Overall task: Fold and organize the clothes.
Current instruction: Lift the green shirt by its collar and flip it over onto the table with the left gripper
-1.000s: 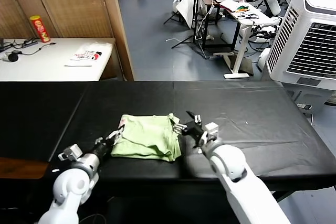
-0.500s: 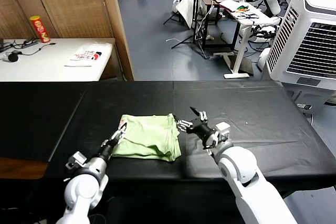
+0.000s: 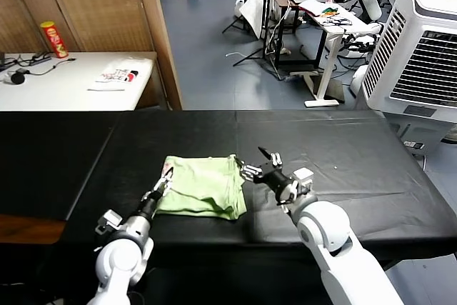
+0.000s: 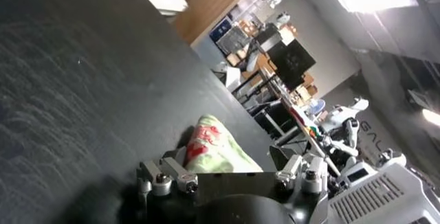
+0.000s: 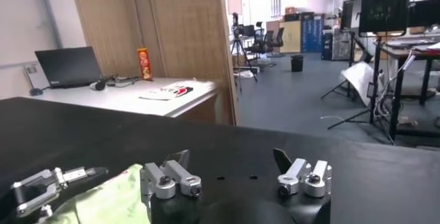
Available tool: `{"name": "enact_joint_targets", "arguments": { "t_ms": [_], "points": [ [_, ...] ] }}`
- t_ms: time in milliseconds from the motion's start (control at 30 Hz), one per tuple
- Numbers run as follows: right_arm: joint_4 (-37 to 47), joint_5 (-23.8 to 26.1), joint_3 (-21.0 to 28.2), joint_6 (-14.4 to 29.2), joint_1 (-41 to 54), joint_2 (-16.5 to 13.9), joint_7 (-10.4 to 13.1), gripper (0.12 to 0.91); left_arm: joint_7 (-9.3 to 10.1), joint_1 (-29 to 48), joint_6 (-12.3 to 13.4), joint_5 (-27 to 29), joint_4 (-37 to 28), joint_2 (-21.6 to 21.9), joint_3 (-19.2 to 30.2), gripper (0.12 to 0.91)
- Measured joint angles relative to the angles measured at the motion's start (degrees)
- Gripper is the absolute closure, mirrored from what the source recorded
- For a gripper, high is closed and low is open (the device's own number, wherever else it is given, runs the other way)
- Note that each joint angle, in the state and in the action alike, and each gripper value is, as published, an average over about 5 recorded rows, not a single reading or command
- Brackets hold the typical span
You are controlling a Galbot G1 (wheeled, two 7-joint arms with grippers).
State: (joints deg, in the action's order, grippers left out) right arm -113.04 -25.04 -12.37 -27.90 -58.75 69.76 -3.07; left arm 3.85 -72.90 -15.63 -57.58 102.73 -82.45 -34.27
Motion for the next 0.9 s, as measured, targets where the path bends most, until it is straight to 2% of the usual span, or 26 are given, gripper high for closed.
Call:
{"name": "enact_joint_targets", "arguments": {
  "t_ms": [67, 300, 400, 667, 900],
  "points": [
    [-0.1, 0.1, 0.0, 0.0, -0.2, 0.1, 0.0, 0.227, 0.01, 0.1, 0.1, 0.0, -0.2, 0.0, 0.0, 0.386],
    [-0.1, 0.4, -0.2, 0.0, -0.7, 0.3, 0.0, 0.227, 0.02, 0.4, 0.2, 0.4, -0.6, -0.1, 0.1, 0.785],
    [-0.1, 0.9, -0.3, 0.1, -1.0, 0.4, 0.0, 0.227, 0.05, 0.6, 0.1, 1.5, -0.5, -0.2, 0.2, 0.886],
    [-0.5, 1.8, -1.2, 0.3, -2.2, 0.7, -0.1, 0.227, 1.14, 0.5, 0.3, 9.5, 1.1, 1.7, 0.1, 0.893],
    [-0.9, 2.3, -1.8, 0.4, -3.4, 0.8, -0.1, 0.227, 3.59, -0.6, -2.6, 14.4, 3.8, 7.3, -1.9, 0.893]
  ]
}}
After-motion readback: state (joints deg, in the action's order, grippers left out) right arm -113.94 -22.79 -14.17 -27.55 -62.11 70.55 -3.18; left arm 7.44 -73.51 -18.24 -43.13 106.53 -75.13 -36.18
